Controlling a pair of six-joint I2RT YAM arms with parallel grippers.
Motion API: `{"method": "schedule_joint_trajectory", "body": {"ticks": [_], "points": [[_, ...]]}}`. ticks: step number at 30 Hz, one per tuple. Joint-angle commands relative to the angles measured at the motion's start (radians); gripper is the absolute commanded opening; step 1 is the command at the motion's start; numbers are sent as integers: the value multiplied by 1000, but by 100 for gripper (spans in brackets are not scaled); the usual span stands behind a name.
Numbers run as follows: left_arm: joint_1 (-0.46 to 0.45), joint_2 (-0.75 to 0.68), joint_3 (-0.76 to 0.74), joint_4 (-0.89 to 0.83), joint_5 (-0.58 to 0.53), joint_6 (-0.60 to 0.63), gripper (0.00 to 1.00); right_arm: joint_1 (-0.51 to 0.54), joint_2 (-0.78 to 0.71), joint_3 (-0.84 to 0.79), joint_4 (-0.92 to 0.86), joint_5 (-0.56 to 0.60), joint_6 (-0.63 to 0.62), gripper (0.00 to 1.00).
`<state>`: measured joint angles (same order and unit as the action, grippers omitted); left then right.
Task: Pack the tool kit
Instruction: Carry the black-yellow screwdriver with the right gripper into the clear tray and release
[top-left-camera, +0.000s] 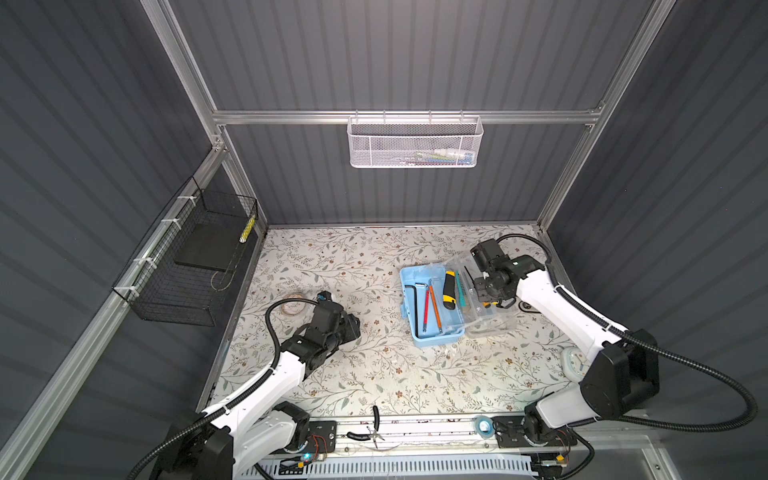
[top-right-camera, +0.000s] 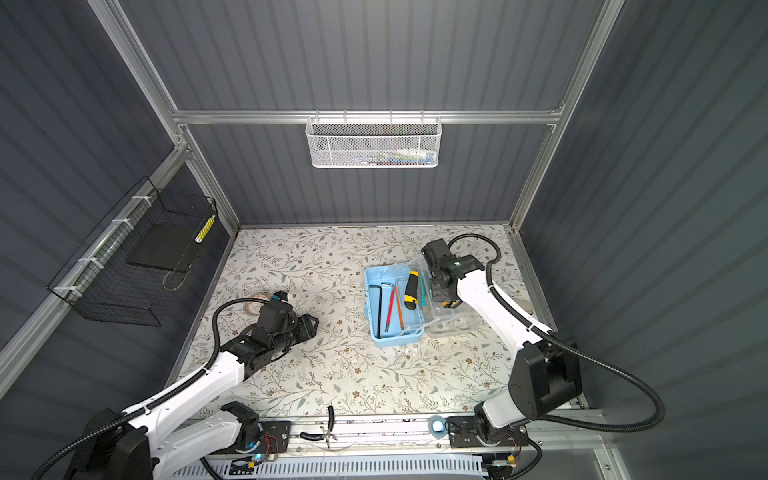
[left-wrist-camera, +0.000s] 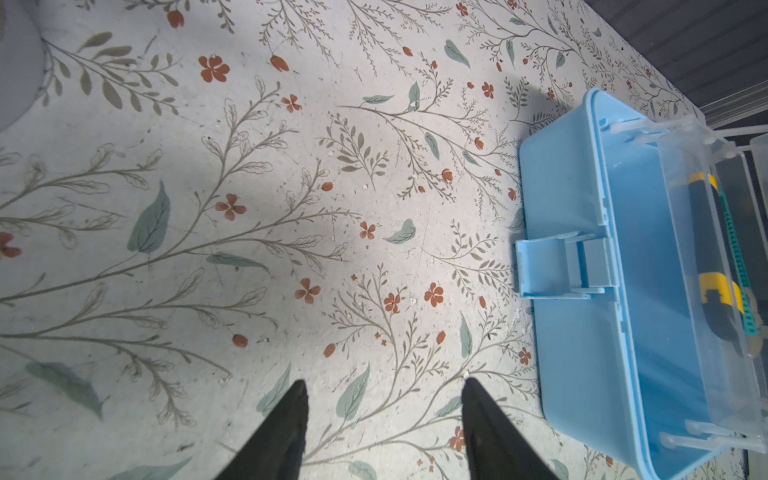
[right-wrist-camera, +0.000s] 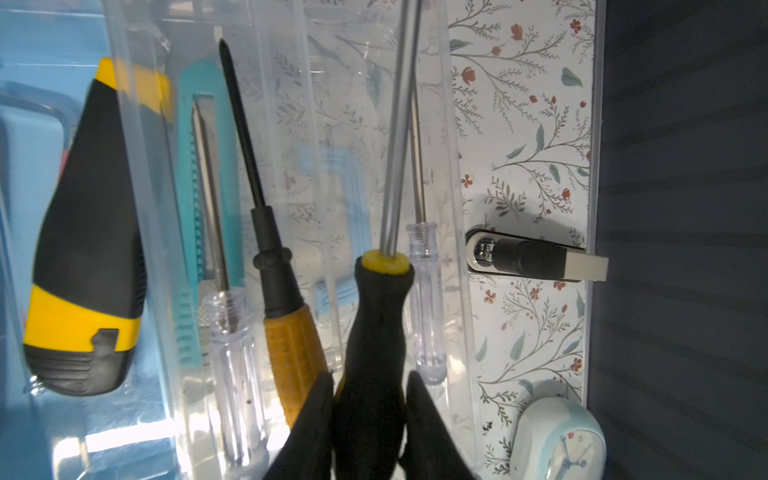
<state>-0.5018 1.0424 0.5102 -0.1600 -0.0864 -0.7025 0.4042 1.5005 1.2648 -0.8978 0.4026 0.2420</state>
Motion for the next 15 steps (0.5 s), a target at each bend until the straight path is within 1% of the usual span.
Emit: {"method": "schedule_joint_trajectory", "body": {"ticks": [1,9,15], "points": [[6,6,38,16,13,24,60,-9,-1,-11,6,42,-22,0],[6,14,42,14,13,18,60,-28,6,-29,23,34,-32,0],[6,31,66,9,17,27,60,-36,13,-49,37,4,-20,0]]}}
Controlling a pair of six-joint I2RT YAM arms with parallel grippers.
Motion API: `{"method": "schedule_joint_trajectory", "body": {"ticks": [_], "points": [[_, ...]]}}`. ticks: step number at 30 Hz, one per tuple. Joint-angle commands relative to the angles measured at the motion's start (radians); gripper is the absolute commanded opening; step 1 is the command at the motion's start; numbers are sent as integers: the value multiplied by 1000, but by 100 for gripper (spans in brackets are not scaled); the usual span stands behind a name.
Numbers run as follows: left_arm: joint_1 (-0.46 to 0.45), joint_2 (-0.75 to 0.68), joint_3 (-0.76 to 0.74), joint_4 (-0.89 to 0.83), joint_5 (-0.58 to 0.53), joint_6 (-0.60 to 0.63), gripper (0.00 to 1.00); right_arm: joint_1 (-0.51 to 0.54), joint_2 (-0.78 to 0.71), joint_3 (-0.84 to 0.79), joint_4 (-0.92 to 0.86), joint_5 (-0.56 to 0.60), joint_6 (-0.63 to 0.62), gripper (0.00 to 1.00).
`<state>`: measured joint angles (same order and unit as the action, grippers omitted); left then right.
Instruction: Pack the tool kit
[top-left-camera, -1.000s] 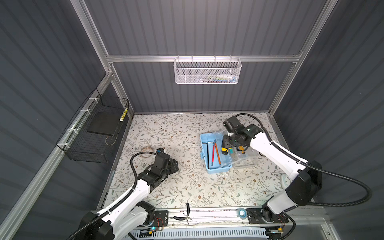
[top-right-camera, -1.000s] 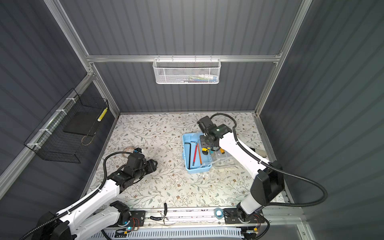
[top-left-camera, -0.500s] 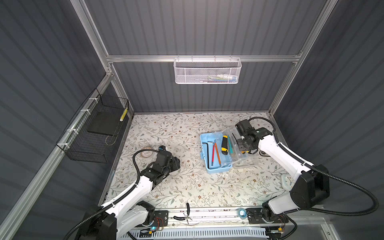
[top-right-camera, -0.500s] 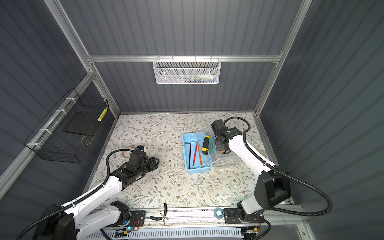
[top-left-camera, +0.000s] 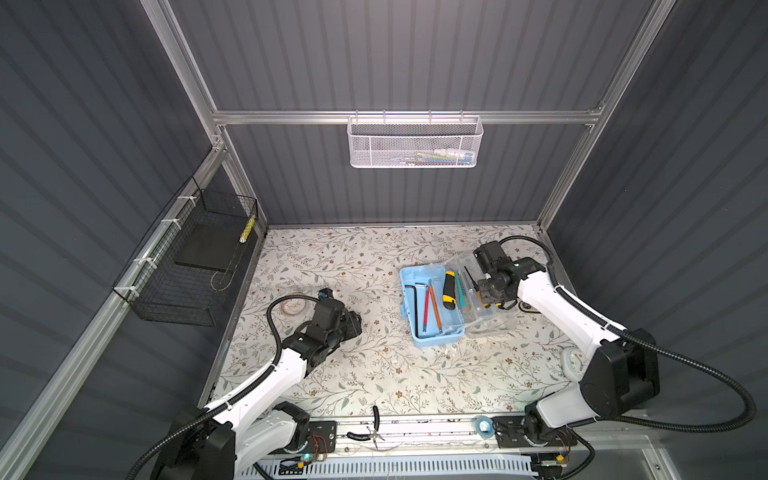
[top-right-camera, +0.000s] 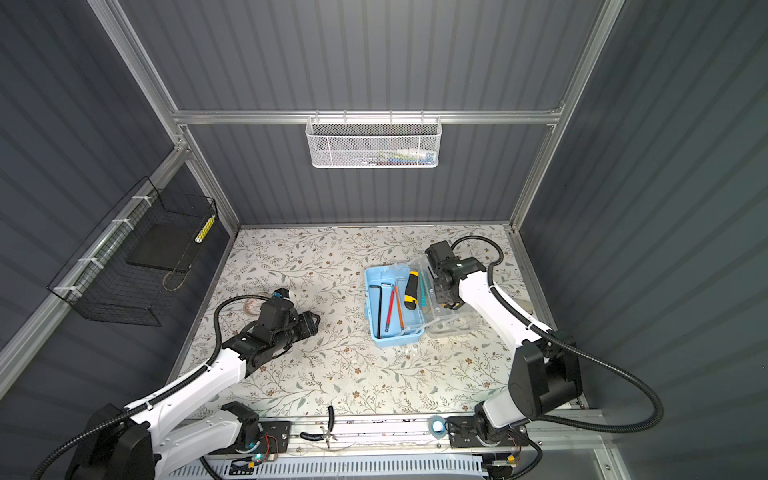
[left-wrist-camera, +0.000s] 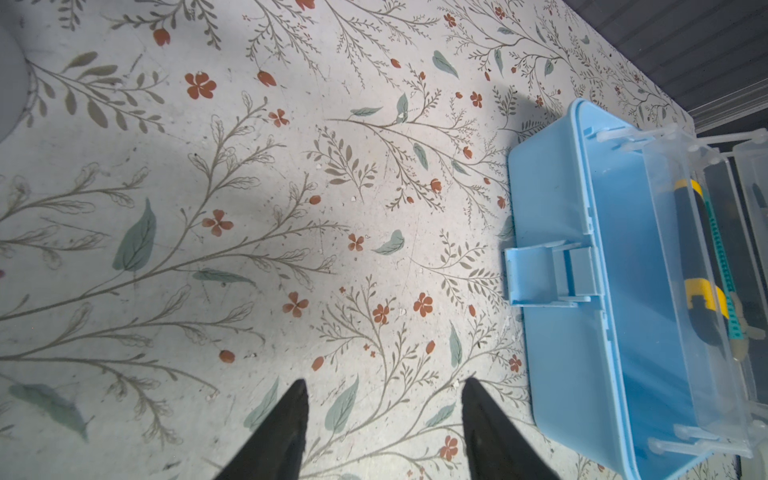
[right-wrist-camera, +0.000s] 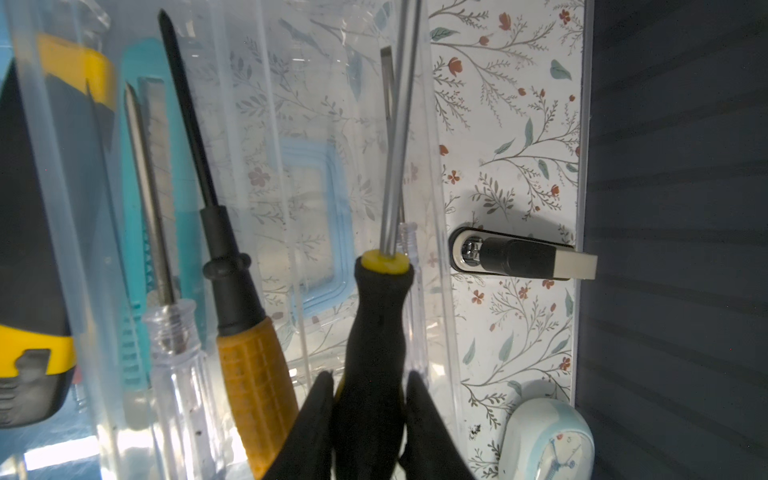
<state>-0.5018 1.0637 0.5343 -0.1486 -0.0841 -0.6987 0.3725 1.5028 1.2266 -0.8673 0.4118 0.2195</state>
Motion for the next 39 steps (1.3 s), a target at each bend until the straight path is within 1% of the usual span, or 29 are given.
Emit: {"method": "schedule_joint_trajectory", "body": {"ticks": [1,4,15,19,22,26,32,35,39], "points": [[7,16,48,-5,18,27,60,-6,14,-13,8,-8,4,0],[6,31,66,-13,20,33,60,-8,19,-17,9,-10,10,3],[6,106,158,-31,4,66,61,-23,-7,-27,14,-58,29,35],[6,143,202,-35,-3,88,61,-25,-38,-21,11,-80,42,44],[6,186,250,-36,3,103,61,-25,-83,-6,-7,-80,75,45],[6,261,308,-11,31,120,62,-30,-189,-23,13,-110,146,45],[-2,392,419,44,83,134,62,-64,-392,-156,103,-258,292,44],[-24,465,487,53,89,144,62,-111,-494,-234,129,-359,352,43],[-58,573,575,65,95,156,62,-190,-612,-306,102,-396,389,42]]}}
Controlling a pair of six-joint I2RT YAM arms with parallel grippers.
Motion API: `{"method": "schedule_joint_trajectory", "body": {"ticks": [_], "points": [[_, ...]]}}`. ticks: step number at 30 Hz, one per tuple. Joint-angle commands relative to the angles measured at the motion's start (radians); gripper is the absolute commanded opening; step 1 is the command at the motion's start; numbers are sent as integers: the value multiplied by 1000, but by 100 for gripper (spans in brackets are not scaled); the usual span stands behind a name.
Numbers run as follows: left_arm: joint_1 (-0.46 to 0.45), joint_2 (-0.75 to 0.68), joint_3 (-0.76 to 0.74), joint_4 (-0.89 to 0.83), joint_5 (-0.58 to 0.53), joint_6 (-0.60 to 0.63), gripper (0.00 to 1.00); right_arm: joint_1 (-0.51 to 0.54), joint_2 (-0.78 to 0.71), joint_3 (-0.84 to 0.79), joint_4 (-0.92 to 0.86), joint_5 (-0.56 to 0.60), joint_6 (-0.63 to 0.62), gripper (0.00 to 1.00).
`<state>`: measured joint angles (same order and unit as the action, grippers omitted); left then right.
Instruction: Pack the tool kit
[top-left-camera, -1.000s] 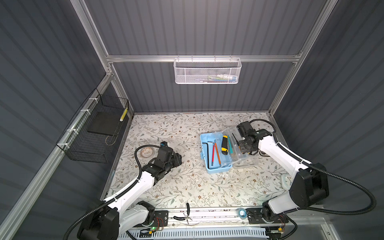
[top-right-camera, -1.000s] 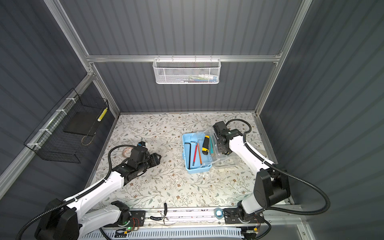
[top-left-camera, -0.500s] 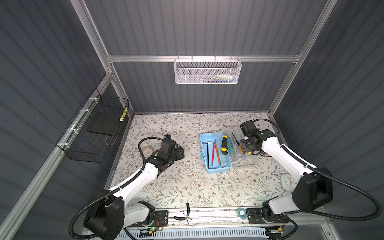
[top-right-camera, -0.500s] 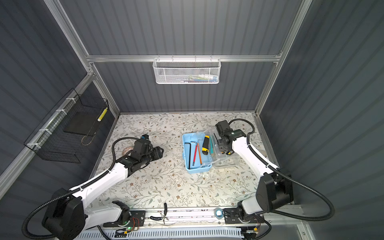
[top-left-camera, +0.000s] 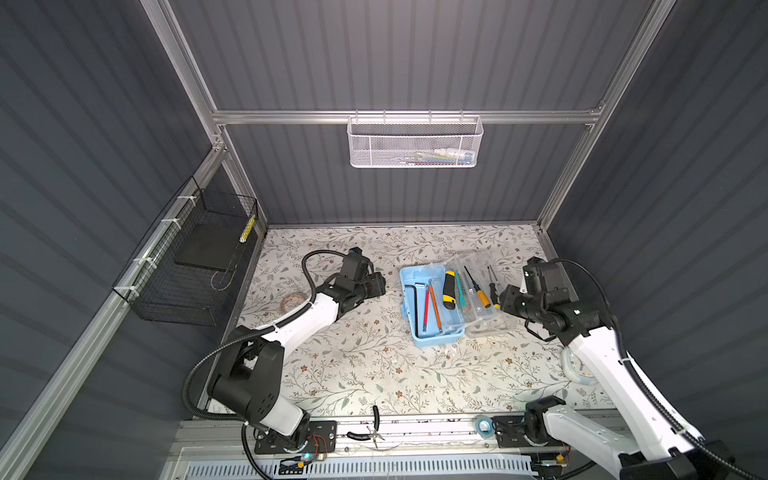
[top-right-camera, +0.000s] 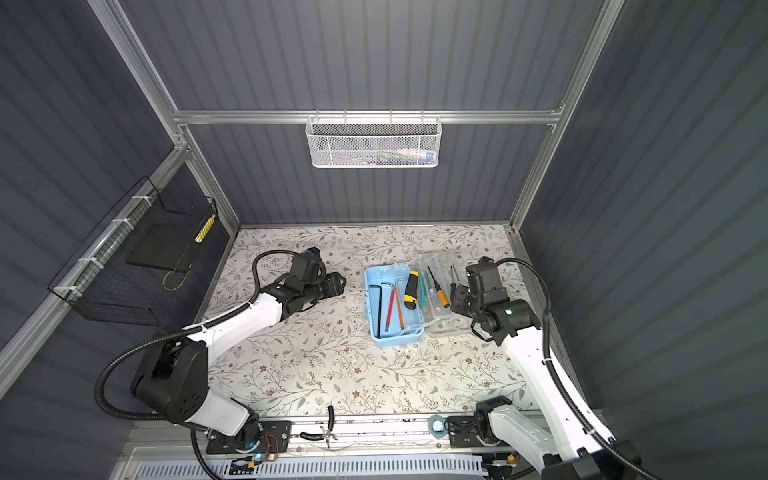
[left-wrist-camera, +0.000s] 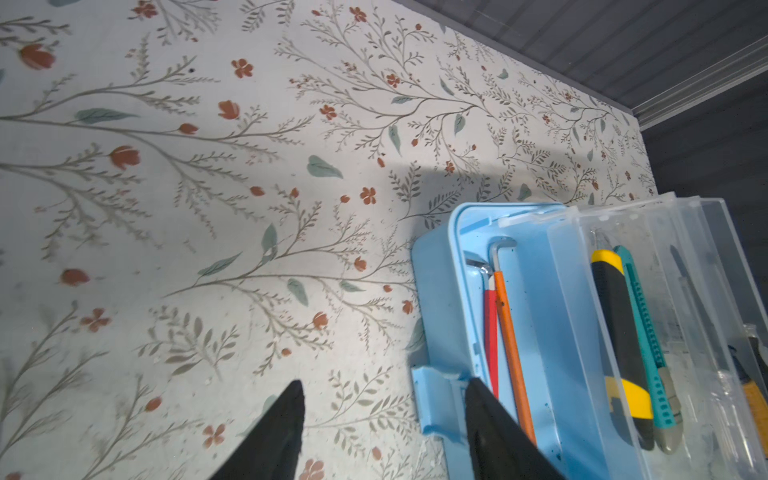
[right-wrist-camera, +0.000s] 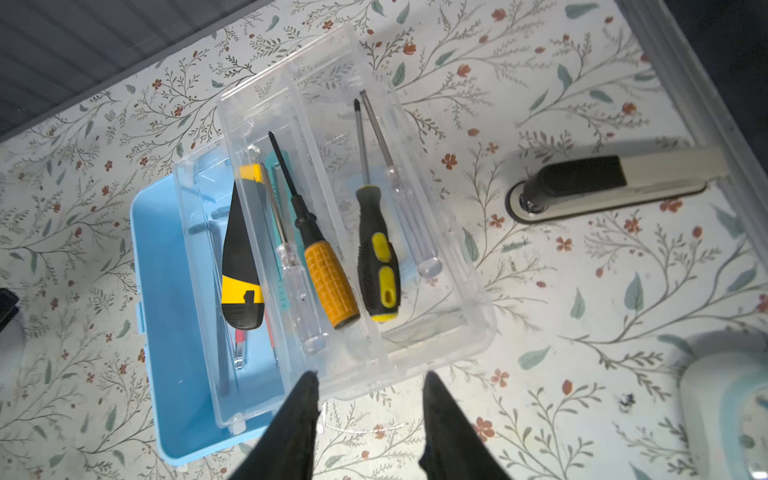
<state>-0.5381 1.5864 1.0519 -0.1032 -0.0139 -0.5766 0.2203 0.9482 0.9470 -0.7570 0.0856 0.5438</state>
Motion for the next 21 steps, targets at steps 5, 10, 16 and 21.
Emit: {"method": "schedule_joint_trajectory", "body": {"ticks": [5,10,16,21], "points": [[-49,191,176,-11,18,47,61,-151,-176,-100,-57,-160,80,43],[-54,316,282,-60,-2,46,59,-203,-201,-177,-38,-236,94,43],[-60,419,395,-97,-35,57,54,-231,-204,-232,-10,-262,132,43],[-60,456,420,-88,-72,33,46,-269,-215,-292,41,-299,180,44]]}}
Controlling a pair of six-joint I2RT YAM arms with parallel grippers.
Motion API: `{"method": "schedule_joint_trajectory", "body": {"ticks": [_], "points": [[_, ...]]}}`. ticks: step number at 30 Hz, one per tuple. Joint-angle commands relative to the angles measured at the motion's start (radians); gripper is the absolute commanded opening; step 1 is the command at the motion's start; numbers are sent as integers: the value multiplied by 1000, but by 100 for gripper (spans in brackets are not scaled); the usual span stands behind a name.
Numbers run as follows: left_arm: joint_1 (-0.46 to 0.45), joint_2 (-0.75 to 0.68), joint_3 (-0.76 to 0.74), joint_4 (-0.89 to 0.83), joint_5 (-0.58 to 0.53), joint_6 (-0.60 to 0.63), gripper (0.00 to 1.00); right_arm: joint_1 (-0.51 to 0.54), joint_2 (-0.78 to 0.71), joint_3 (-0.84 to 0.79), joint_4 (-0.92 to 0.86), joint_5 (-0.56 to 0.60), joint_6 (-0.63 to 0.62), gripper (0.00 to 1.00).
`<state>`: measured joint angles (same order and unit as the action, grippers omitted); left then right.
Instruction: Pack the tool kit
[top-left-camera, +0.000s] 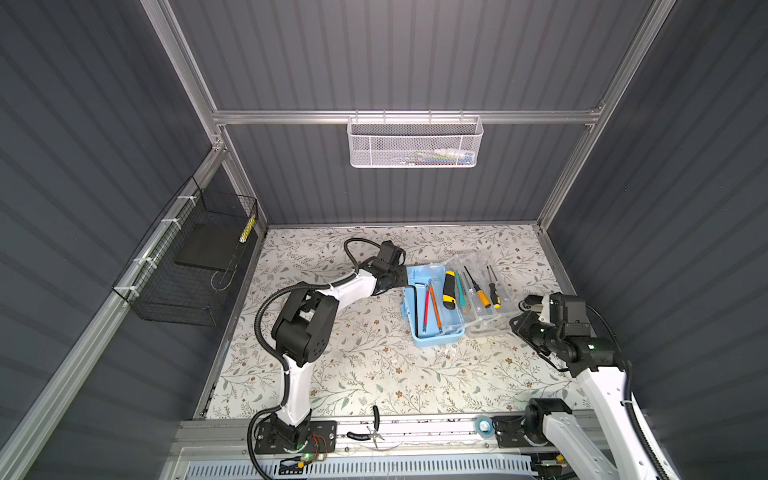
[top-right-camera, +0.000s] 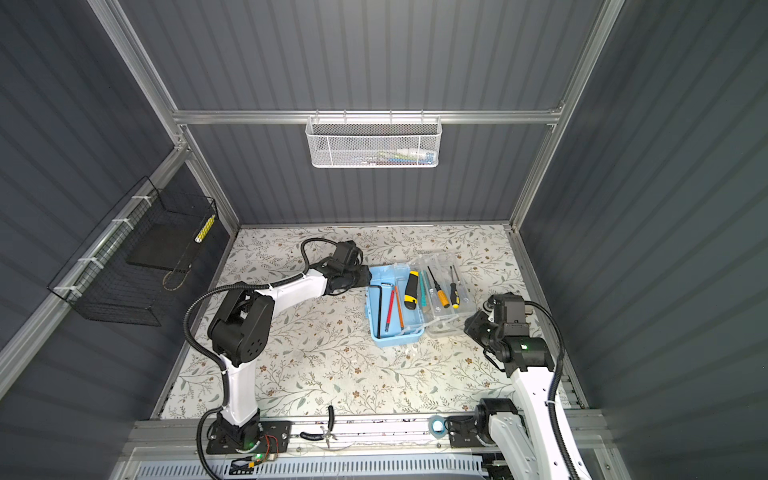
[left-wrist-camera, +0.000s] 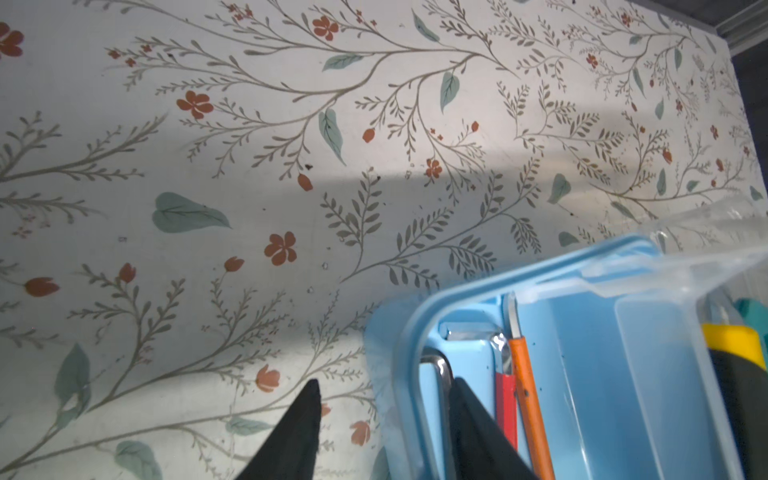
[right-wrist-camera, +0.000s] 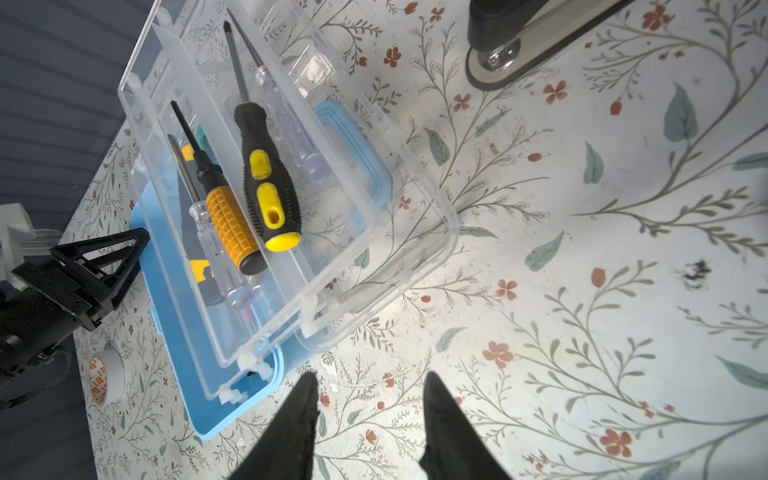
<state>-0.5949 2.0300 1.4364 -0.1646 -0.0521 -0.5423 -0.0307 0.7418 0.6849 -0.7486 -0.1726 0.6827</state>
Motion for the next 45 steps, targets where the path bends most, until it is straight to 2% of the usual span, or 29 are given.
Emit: {"method": "schedule_joint_trajectory", "body": {"ticks": [1,4,12,24,27,38,45], "points": [[-3,22,43,-27,-44,-9,43,-29,-5,-44,49,-58,49,44],[-1,50,70,-32,-61,-20,33,-54,18,-87,95,-109,66,44],[12,52,80,-40,-107,-65,0,-81,56,-139,161,-117,64,43],[51,-23,20,-24,-167,-79,0,-115,211,-174,315,-153,37,43],[59,-23,24,-29,-164,-69,0,-115,249,-157,346,-198,29,43],[66,-7,18,-10,-128,-65,0,-115,412,-104,445,-231,0,43],[70,-1,9,3,-113,-67,0,-114,512,-98,504,-243,-7,39]]}}
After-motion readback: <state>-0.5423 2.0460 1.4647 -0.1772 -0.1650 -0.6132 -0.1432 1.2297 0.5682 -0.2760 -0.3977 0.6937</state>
